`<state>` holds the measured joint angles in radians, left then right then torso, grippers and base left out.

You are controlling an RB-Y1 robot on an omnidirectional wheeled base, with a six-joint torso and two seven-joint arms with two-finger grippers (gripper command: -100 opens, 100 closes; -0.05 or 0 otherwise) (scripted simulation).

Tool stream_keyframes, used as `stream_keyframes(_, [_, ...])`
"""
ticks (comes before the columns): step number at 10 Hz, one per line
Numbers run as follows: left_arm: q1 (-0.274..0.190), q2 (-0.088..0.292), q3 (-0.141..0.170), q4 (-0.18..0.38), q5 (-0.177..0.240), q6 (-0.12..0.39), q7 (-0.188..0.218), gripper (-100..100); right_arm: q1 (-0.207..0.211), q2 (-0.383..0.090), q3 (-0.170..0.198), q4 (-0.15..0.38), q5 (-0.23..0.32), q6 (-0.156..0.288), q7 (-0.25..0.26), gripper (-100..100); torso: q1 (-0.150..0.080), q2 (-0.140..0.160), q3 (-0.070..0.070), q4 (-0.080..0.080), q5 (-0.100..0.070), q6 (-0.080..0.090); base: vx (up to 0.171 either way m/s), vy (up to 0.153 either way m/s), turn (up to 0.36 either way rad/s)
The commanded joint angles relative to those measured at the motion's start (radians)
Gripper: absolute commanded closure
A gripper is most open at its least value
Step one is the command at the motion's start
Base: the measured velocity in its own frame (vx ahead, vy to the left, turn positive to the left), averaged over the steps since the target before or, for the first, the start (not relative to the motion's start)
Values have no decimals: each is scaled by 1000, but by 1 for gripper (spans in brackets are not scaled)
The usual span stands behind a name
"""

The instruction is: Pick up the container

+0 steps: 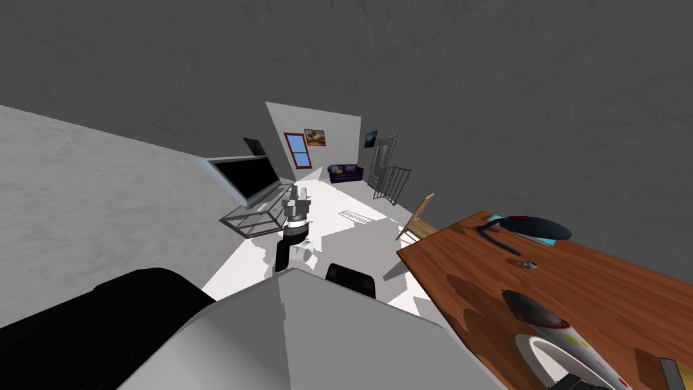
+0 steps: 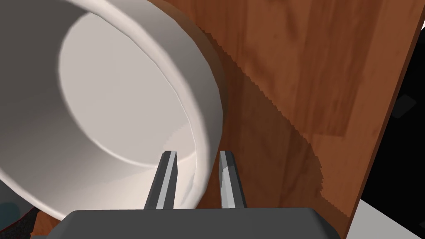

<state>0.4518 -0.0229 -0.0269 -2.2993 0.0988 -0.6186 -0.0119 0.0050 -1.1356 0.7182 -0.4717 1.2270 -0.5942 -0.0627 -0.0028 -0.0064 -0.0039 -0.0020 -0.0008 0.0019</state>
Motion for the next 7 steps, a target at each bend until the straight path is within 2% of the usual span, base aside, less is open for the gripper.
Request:
stream_keyframes(1, [0, 0, 0, 0, 0, 0, 0, 0, -4, 6, -9, 24, -13, -8, 50, 100, 0, 0, 0, 0, 0, 0, 70, 15, -71])
stream_keyframes(7, [0, 0, 0, 0, 0, 0, 0, 0, 6, 6, -41, 66, -76, -29, 197, 100, 3, 1, 1, 1, 3, -1, 74, 24, -85])
